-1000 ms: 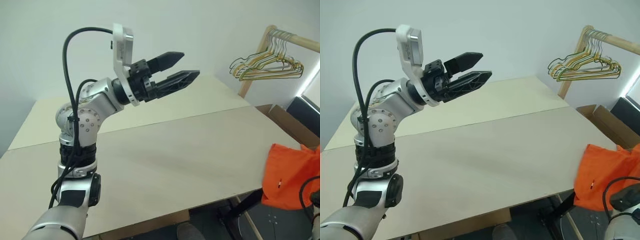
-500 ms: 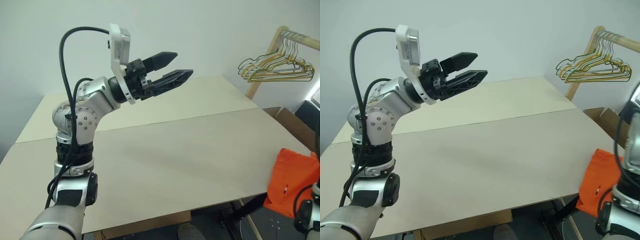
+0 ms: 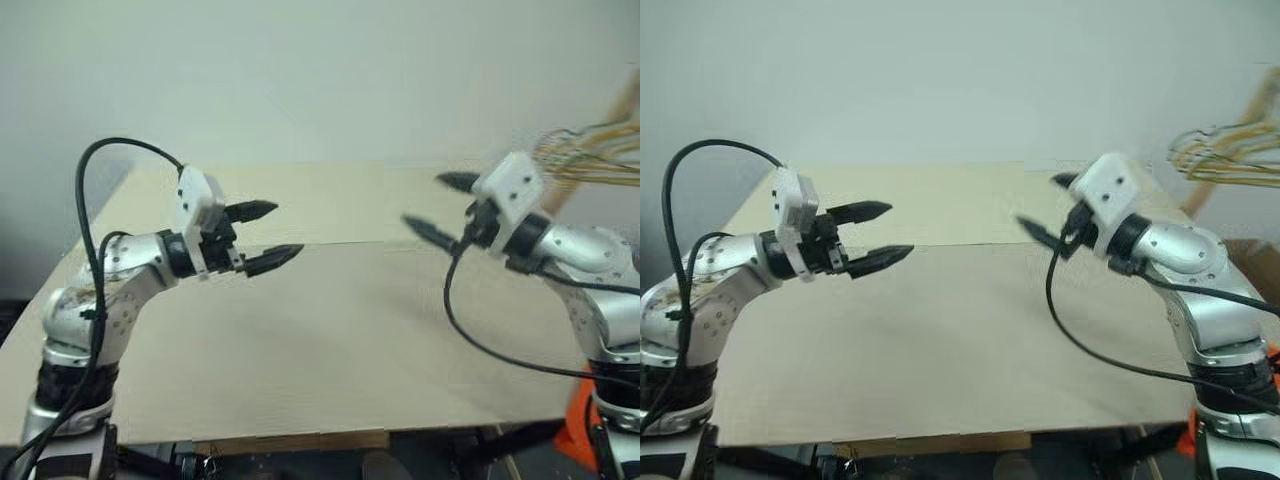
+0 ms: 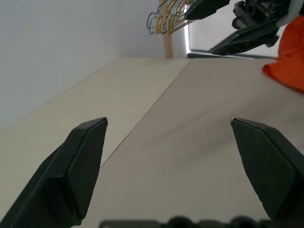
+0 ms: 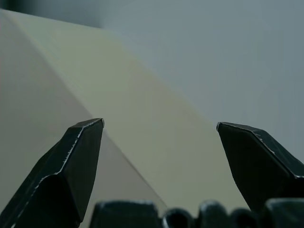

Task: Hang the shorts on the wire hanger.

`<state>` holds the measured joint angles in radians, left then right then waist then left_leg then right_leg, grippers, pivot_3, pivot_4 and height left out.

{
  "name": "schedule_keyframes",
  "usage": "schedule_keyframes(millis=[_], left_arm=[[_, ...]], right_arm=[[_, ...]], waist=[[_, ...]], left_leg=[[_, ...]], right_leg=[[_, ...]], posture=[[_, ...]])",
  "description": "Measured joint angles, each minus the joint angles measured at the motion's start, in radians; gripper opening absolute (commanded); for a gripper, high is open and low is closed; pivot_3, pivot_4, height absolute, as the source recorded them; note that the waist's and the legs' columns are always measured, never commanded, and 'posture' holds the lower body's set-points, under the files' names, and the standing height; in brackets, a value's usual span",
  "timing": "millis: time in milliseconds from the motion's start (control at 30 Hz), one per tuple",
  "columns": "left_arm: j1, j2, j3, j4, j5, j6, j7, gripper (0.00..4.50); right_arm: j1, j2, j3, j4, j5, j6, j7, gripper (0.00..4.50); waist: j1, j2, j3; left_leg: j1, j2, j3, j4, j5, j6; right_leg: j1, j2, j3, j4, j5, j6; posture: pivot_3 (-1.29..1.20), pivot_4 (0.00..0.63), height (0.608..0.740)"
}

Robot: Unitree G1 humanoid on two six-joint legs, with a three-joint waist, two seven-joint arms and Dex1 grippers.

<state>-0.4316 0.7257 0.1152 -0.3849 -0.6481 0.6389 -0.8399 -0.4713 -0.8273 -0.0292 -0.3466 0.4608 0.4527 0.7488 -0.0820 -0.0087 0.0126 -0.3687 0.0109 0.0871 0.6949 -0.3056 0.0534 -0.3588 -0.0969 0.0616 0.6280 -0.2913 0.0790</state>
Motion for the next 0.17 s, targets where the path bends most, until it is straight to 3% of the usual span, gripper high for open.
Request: schedule_keyframes(millis=[67,167], left_arm=[[0.048,0.025,0.027,-0.046,0.0,-0.004,0.0,4.5],[0.06,0.025,0.037,-0.075,-0.003,-0.001,0.016,4.5]], right_arm=[[-0.003,-0.009,0.031,0.032,0.012,-0.031,0.129,4.42],[-0.036,0.009,0.047,0.086,0.003,-0.031,0.155,4.42]], waist=[[0.062,-0.004,0.002],[0.099,-0.005,0.003]], left_leg=[[-0.001,0.0,0.0,0.0,0.0,-0.002],[-0.005,0.0,0.0,0.0,-0.001,-0.009]], right_leg=[[-0.007,-0.003,-0.003,0.0,0.001,-0.002],[-0.012,-0.008,-0.006,0.0,0.002,-0.005]], posture=[[0.09,0.0,0.74],[0.1,0.0,0.74]])
